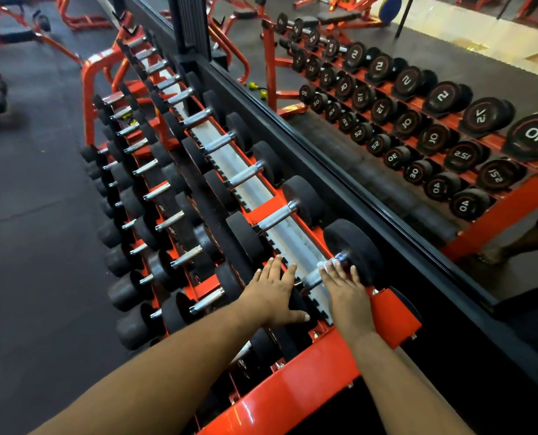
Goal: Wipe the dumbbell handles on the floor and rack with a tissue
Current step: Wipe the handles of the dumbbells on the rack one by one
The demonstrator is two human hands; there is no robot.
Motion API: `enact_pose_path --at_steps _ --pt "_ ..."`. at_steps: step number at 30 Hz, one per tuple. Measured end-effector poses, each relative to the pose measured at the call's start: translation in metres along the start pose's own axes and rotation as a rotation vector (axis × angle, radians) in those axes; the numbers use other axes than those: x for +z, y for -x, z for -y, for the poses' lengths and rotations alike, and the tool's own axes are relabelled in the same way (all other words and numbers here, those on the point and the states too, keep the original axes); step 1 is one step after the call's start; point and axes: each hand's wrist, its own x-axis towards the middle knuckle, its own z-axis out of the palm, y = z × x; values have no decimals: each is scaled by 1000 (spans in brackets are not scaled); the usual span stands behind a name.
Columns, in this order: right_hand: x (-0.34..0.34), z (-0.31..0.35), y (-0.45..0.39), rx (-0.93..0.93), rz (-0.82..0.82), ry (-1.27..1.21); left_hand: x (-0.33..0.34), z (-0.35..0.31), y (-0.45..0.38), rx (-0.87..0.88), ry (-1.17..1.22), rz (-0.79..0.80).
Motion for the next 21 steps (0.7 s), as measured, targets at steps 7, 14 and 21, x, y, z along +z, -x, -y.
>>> enact_pose_path --at_steps 7,14,21 --pt "-9 21 20 -193 100 -106 -1 0 1 13 23 -18" --pt "-45 55 38 599 -200 -852 -1 7 6 64 65 -19" --pt "-69 142 52 1011 -421 -1401 14 47 48 316 396 -378"
